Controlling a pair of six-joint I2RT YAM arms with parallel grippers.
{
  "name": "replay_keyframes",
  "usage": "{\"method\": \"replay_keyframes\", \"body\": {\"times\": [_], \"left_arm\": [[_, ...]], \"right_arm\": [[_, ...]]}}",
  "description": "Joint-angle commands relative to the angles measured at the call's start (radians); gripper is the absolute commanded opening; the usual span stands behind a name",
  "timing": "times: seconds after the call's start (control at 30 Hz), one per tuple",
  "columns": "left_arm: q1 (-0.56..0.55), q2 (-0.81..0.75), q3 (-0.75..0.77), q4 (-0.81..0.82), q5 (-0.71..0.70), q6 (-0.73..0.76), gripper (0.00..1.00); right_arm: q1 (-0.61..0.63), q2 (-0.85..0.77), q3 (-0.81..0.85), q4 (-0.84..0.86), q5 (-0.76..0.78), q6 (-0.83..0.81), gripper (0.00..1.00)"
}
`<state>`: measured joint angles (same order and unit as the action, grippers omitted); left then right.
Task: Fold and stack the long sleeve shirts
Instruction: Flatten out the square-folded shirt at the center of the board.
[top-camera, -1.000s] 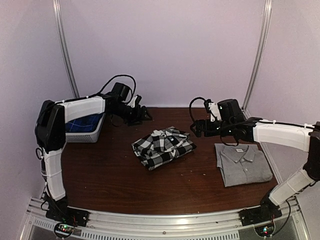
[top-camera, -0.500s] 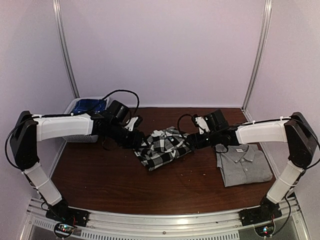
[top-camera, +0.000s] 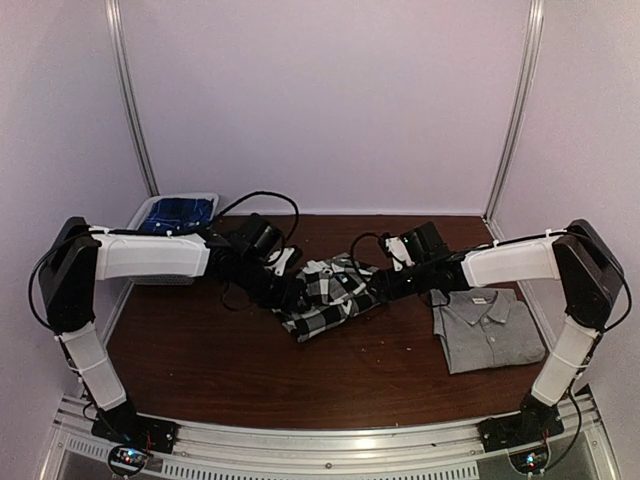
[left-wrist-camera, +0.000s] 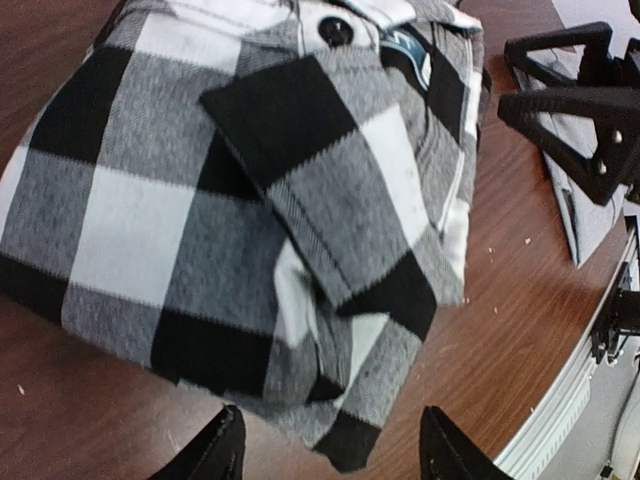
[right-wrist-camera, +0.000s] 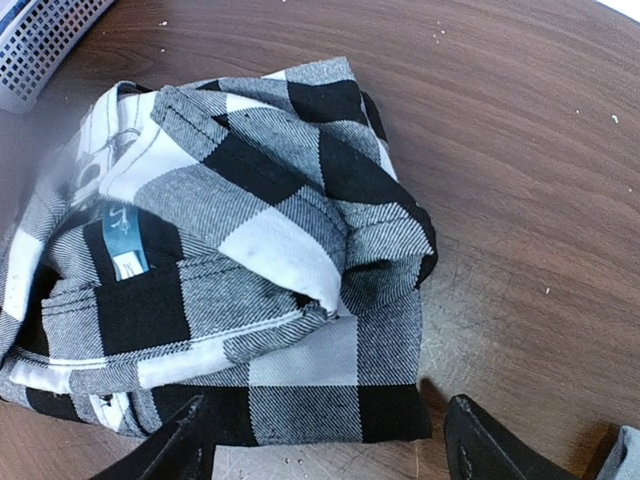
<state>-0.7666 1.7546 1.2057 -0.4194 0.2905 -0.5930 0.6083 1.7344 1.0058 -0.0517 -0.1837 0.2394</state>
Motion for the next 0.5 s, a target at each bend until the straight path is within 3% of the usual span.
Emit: {"method": "replay_keyframes", "body": {"times": [0.0,0.1,0.4,0.47], "left_arm": [[0.003,0.102,0.138,0.011,-0.066,0.027,0.6],[0.003,0.163,0.225,-0.026,-0.093,0.05,0.59],[0.003,0.279,0.387,-0.089,-0.127,0.107,0.3],[0.003,0.281,0.395,-0.088,-0.111,0.11,0.29]], "right_arm": [[-0.003,0.012,0.023,0.021,0.019,0.004,0.81],[-0.005,0.004,0.024,0.017,0.026,0.007,0.81],[-0.004,-0.022,0.017,0.01,0.036,0.015,0.82],[-0.004,-0.031,0.009,0.012,0.039,0.018,0.82]]}}
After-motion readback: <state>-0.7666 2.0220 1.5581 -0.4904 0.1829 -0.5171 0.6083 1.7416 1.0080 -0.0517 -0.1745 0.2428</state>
